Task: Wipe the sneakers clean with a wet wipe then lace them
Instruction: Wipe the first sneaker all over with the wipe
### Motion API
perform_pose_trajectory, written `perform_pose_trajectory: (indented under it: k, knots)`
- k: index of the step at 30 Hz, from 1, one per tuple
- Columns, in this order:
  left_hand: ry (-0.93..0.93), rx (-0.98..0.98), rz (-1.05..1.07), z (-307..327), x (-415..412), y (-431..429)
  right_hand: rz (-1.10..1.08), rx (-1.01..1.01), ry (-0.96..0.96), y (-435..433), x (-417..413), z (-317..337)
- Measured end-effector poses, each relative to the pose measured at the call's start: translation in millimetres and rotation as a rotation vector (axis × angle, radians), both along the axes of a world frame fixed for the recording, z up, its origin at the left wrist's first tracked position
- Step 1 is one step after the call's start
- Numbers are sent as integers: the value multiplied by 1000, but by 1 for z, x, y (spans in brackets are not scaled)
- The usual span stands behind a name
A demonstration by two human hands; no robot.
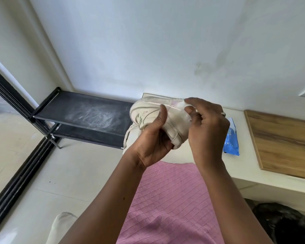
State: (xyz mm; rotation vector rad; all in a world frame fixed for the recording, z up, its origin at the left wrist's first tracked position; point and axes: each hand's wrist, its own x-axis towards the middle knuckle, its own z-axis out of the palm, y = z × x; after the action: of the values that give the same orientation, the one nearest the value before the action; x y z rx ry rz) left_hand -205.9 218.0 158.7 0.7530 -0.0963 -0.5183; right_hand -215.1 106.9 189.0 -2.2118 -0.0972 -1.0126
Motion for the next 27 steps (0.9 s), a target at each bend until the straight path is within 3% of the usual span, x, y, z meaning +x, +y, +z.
perform_pose_trajectory:
  k: [5,10,15,18,23,27]
  knots:
    - [-81,139,86,0,3,5,98,-241,0,14,-9,-8]
    - [-90,89,94,-4,7,11,216,-431,-163,9,-16,-18]
    - [-128,107,131,-4,5,-2,2,-274,-168,6,6,-14]
    - [-111,136,119,-7,10,2,56,-237,-184,17,-9,-25]
    - [-120,143,62,-15,7,6,231,-340,-162,18,-13,-27]
    - [-179,335,161,-16,2,-1,114,-409,-61,13,13,-10]
